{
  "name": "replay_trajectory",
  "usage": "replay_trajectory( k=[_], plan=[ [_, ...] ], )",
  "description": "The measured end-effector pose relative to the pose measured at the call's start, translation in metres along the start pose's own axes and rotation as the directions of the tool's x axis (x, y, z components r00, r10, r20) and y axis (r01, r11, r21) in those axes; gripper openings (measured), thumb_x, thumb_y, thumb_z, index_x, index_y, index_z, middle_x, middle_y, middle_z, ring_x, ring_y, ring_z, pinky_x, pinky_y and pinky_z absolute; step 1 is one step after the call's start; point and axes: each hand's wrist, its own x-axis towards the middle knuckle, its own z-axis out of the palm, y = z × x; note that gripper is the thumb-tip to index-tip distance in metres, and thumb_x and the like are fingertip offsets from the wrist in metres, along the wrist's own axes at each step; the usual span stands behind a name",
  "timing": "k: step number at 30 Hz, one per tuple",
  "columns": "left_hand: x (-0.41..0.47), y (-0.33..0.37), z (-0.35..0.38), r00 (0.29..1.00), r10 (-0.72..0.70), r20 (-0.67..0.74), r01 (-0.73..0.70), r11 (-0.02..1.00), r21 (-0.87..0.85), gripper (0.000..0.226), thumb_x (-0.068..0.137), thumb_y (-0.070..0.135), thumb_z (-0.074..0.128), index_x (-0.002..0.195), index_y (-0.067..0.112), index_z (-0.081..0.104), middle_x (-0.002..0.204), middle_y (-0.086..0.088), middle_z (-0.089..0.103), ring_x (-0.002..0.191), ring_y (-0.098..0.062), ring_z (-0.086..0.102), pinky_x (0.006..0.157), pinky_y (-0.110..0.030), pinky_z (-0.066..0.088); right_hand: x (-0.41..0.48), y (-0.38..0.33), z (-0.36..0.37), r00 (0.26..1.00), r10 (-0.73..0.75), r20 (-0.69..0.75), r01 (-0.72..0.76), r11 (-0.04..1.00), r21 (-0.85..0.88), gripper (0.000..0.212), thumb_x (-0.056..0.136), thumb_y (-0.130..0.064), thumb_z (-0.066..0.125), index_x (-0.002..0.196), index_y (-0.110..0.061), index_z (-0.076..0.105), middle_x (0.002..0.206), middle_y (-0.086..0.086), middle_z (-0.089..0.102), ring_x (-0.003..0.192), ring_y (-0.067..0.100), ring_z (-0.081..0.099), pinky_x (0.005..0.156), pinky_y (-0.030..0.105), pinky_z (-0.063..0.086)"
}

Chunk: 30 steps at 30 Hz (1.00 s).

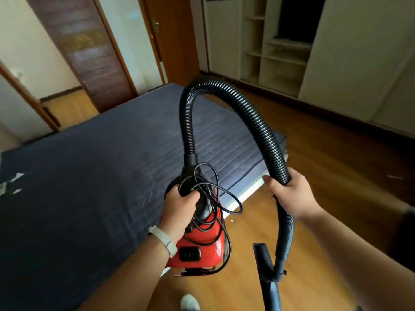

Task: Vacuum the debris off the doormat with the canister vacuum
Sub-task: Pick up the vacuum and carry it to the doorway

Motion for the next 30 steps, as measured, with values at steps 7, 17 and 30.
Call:
replay_trajectory(
  k=[7, 17, 30],
  plan=[
    [0.083, 0.016, 0.095, 0.971, -0.013, 0.240, 0.002, 0.999, 0.048, 0.021, 0.077, 0.009, 0.059, 0.064, 0.019, 0.046, 0.050, 0.000, 0.040, 0.045, -0.017, 0.035, 0.044, -0.030, 0.028, 0.064, 0.036, -0.047, 0.971, 0.083, -0.225, -0.105, 0.991, -0.087, 0.024, 0.084, -0.030, 0.072, 0.078, -0.014, 0.055, 0.075, 0.020, 0.066, 0.059, 0.028, 0.058, 0.060, 0.045, 0.053],
    [0.243, 0.061, 0.233, 0.857, -0.009, 0.515, -0.045, 0.995, 0.093, 0.005, 0.082, 0.008, 0.066, 0.088, 0.008, 0.067, 0.062, -0.001, 0.061, 0.040, -0.004, 0.050, 0.038, -0.014, 0.037, 0.199, 0.057, -0.073, 0.854, 0.220, -0.472, -0.295, 0.951, -0.091, 0.017, 0.086, -0.026, 0.071, 0.084, -0.014, 0.058, 0.073, 0.018, 0.066, 0.068, 0.038, 0.064, 0.063, 0.050, 0.056],
    [0.325, 0.133, 0.396, 0.699, -0.021, 0.715, -0.116, 0.983, 0.142, 0.008, 0.082, 0.005, 0.065, 0.089, 0.010, 0.066, 0.053, 0.000, 0.054, 0.040, -0.010, 0.047, 0.038, -0.018, 0.036, 0.297, 0.083, -0.154, 0.690, 0.234, -0.685, -0.316, 0.949, 0.005, 0.013, 0.087, -0.019, 0.070, 0.081, -0.019, 0.058, 0.070, 0.013, 0.066, 0.062, 0.026, 0.062, 0.055, 0.030, 0.050]
  ],
)
